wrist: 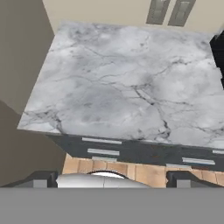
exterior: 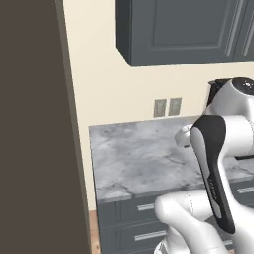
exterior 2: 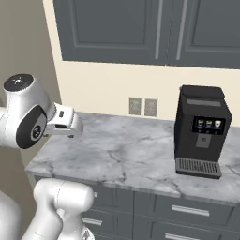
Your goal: Navigate to the toaster oven.
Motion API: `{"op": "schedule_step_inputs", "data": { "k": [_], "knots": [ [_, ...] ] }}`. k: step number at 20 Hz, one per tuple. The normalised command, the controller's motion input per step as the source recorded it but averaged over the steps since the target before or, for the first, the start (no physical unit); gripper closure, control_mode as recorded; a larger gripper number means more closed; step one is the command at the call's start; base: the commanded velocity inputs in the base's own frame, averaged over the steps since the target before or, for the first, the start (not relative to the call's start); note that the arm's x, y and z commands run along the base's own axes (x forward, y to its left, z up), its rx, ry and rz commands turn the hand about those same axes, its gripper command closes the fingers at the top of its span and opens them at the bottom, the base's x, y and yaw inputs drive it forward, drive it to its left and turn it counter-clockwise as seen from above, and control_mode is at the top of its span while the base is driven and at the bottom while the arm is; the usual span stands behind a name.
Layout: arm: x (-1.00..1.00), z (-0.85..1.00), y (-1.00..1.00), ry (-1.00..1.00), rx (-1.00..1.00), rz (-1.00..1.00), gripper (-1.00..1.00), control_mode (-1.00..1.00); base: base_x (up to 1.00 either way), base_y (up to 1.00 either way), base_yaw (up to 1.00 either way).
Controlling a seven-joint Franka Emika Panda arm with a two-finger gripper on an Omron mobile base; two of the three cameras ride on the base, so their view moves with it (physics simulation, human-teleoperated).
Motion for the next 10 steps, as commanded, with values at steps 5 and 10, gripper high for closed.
{"op": "schedule_step_inputs", "data": {
  "k": [5,10],
  "knots": [
    [0.00,0.00,0.00,0.00,0.00,0.00,-1.00,1.00,-0.64,-0.36,-0.44],
    [0.00,0.00,0.00,0.00,0.00,0.00,-1.00,1.00,-0.26,-0.02,-0.89]
  ]
}}
